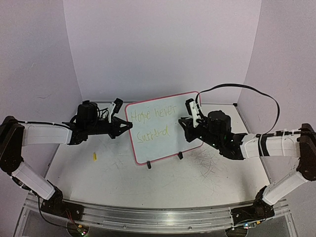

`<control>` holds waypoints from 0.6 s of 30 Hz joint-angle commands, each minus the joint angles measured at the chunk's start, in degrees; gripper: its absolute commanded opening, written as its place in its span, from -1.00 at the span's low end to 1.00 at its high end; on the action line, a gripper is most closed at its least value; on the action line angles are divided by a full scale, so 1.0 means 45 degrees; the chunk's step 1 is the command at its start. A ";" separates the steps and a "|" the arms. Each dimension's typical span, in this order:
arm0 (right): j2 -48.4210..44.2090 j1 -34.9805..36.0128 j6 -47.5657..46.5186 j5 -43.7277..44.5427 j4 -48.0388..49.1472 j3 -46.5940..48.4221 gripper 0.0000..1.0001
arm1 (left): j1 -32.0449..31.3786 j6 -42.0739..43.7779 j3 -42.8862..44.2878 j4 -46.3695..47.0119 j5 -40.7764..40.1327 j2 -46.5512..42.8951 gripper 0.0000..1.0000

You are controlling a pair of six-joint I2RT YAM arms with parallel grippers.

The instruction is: Write a sentence on the whiteboard

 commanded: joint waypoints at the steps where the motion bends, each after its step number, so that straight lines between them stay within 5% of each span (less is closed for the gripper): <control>1: 0.0562 0.0011 -0.0151 -0.0269 0.0113 0.0485 -1.00 | 0.0089 0.1824 0.0206 -0.0896 -0.1788 0.0309 -1.00; 18: 0.1739 -0.0409 0.1012 -0.1529 0.0709 0.0586 -1.00 | 0.0090 0.1838 0.0259 -0.0966 -0.1648 0.0260 -1.00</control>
